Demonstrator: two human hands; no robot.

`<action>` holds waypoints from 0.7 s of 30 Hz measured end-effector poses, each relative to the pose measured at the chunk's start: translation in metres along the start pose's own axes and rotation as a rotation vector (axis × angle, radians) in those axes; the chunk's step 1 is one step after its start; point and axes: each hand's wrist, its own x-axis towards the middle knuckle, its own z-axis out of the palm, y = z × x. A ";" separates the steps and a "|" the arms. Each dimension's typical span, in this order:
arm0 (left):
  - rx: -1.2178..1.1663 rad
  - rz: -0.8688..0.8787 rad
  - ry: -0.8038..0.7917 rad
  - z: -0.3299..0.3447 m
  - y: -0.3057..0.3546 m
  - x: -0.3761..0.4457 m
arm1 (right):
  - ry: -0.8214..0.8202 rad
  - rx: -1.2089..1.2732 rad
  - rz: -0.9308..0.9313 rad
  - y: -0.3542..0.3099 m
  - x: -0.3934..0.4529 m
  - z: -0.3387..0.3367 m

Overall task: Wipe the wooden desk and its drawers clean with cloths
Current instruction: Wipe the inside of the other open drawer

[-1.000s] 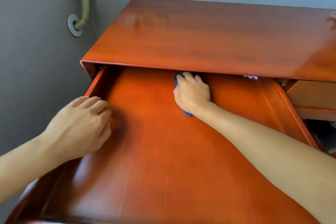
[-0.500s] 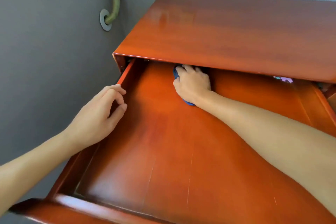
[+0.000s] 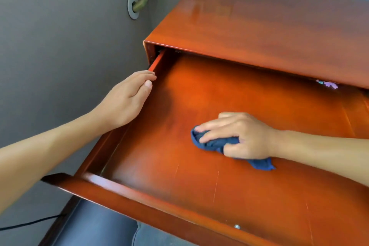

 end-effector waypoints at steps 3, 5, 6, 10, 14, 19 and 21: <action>0.024 0.003 -0.008 0.001 0.005 0.004 | 0.311 -0.230 0.457 0.059 -0.007 -0.022; 0.058 0.027 -0.012 0.002 0.006 0.010 | 0.392 -0.341 0.701 0.064 0.023 -0.019; 0.087 0.055 -0.003 0.002 0.006 0.013 | 0.393 -0.353 0.716 0.055 0.044 -0.010; 0.226 0.206 0.085 0.001 0.001 0.019 | 0.258 -0.160 0.265 -0.024 0.104 0.044; 0.329 0.299 0.109 0.001 -0.003 0.020 | -0.146 0.229 -0.039 -0.086 0.064 0.041; 0.480 0.564 -0.006 0.007 0.013 0.028 | -0.471 0.462 0.326 -0.053 -0.056 -0.028; 0.475 0.670 -0.166 0.027 0.036 0.033 | -0.389 0.447 0.537 -0.031 -0.105 -0.058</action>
